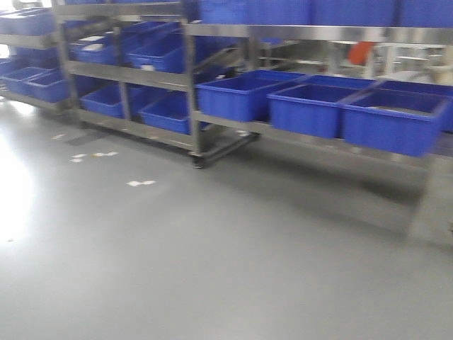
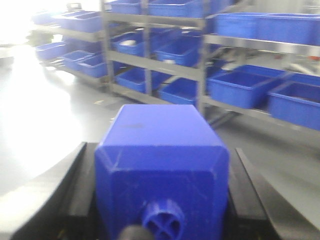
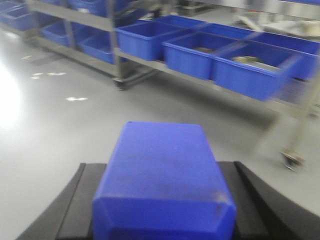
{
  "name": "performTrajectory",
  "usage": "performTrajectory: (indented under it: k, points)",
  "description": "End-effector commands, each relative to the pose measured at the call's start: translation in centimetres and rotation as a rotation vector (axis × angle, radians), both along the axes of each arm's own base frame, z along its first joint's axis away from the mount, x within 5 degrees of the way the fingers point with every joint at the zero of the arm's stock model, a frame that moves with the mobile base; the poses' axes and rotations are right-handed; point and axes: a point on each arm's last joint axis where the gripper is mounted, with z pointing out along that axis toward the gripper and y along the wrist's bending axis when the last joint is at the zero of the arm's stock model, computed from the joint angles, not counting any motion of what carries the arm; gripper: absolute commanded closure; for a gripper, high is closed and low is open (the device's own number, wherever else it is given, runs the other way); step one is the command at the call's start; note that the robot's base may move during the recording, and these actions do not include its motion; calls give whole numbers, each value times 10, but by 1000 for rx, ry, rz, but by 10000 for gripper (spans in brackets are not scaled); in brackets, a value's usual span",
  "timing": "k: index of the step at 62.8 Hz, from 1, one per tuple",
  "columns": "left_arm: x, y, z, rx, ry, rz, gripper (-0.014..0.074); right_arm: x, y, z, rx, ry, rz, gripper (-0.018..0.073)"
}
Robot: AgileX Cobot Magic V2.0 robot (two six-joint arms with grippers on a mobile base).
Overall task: Pick and sort blue part to right shelf
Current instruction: 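Drive the base away from the table holding both parts, then drive the base up to the shelf of blue bins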
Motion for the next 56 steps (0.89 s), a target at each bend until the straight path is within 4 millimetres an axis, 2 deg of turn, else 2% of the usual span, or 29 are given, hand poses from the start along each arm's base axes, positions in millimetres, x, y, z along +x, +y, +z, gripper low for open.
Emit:
performTrajectory:
  k: [1, 56]
  points:
    - [-1, -2, 17, 18, -107, -21, 261, 0, 0, 18, 0, -119, -4, 129]
    - [-1, -2, 17, 18, -106, -20, 262, 0, 0, 18, 0, -119, -4, 129]
